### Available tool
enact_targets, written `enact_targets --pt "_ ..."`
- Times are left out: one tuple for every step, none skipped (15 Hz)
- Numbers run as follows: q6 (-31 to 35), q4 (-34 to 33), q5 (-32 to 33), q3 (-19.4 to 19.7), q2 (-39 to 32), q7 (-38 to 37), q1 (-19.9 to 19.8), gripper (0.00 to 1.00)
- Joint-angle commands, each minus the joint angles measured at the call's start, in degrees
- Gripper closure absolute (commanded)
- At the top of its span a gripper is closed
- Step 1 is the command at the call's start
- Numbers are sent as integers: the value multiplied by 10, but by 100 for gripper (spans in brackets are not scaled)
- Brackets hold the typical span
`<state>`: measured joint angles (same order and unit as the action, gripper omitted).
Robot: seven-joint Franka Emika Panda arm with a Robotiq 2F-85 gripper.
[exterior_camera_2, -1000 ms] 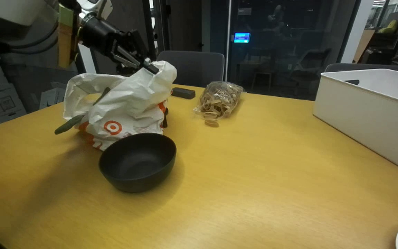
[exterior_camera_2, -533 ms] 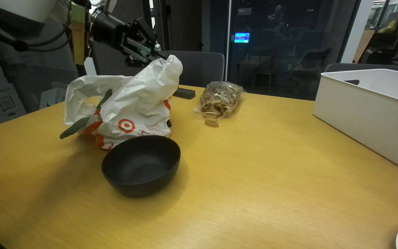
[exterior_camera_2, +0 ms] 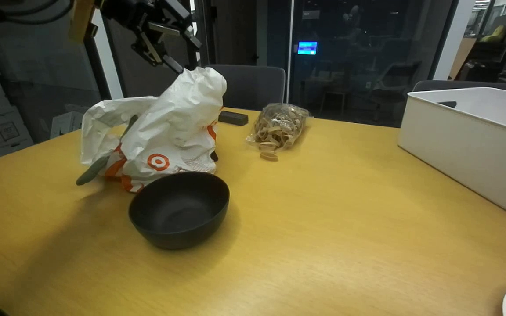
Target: Put the radish and orange in the black bowl and put the moose on the table.
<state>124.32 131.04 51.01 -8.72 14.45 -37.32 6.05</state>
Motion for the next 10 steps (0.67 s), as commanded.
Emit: enact_targets --pt "70 37 -83 2 44 82 24 0" --pt "89 47 -107 -2 48 103 28 0" --pt "107 58 -129 -9 50 119 35 0" --pt "126 67 -154 -12 51 141 42 0" --pt "131 73 -181 -15 51 175 50 0" --pt "127 74 -218 -15 53 218 59 0" --pt "114 61 -180 -35 35 160 28 0" --pt "115 65 -202 -38 35 183 34 0" --pt "116 66 -211 -39 36 194 37 0" --pt "116 66 -214 -39 37 200 38 0"
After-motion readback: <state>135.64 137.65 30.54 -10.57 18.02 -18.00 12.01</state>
